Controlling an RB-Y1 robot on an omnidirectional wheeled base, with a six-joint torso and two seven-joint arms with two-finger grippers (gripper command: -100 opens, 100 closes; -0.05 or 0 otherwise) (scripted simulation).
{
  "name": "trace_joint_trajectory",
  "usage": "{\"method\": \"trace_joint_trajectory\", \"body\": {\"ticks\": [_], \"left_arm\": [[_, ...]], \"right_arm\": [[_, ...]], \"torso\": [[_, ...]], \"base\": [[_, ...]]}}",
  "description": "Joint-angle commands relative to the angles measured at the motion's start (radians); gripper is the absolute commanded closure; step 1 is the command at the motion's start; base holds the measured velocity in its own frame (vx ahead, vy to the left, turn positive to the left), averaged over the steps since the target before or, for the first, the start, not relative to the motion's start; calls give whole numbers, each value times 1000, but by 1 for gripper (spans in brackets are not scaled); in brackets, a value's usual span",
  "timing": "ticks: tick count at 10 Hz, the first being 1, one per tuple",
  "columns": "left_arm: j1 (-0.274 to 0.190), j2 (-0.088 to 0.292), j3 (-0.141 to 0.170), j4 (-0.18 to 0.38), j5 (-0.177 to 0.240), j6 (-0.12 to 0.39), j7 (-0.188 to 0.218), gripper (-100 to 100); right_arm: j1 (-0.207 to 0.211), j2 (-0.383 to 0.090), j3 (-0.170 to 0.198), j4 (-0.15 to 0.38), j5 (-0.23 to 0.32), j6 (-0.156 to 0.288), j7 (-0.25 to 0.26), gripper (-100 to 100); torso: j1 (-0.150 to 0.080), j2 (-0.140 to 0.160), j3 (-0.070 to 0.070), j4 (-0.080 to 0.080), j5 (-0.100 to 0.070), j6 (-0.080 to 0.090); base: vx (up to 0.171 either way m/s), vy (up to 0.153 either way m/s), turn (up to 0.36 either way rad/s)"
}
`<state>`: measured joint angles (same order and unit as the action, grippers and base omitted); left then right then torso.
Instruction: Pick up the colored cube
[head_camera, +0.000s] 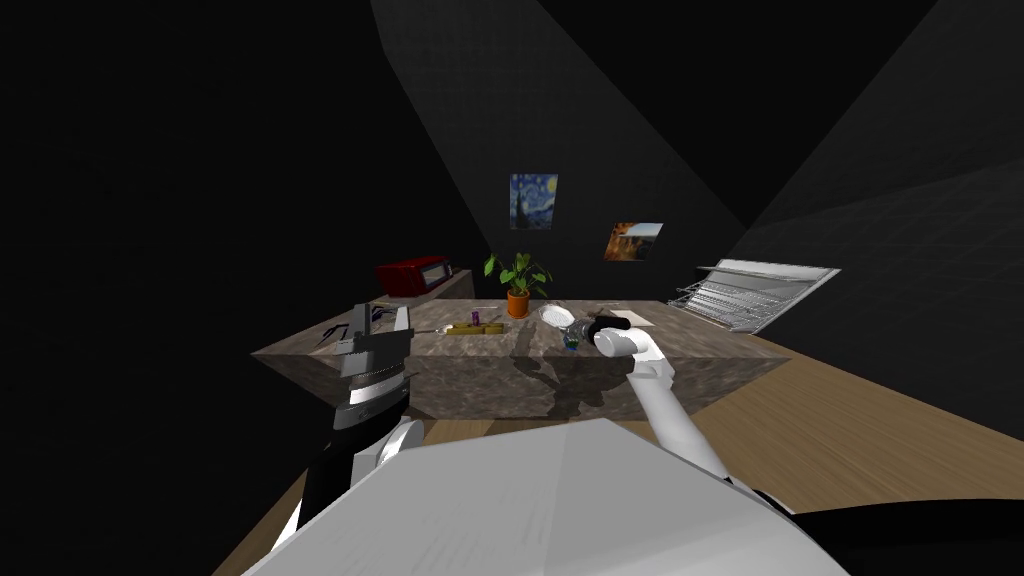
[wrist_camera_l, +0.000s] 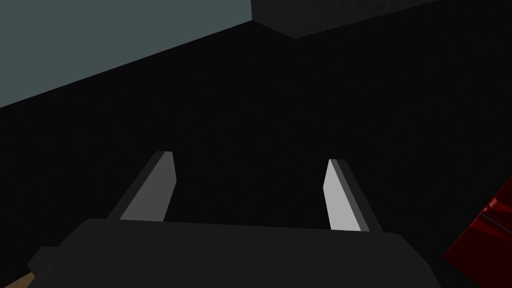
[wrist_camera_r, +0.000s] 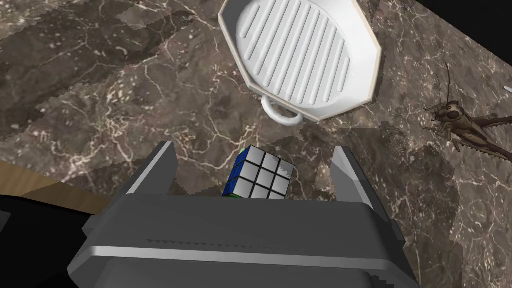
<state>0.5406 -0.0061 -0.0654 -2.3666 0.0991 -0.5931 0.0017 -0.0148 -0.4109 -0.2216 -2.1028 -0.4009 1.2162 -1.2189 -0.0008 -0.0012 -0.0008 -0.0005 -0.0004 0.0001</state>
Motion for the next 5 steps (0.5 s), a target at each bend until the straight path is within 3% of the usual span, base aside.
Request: {"method": "trace_joint_trajectory", "body": {"ticks": [1,2,5], "left_arm": [[0,0,0,0,0,0,0,0],[0,0,0,0,0,0,0,0],[0,0,0,0,0,0,0,0]], "right_arm": [[-11,9,-14,18,-6,50,-47,-100],[-11,9,-14,18,-6,73,-47,-100],[-34,28,-38,50,-16,164,-132,-100]], "torso": [[0,0,0,0,0,0],[-1,-1,0,0,0,0],[-1,-1,-1,0,0,0]], "base": [[35,-21,-30],[36,-26,-17],[39,-28,-21]]}}
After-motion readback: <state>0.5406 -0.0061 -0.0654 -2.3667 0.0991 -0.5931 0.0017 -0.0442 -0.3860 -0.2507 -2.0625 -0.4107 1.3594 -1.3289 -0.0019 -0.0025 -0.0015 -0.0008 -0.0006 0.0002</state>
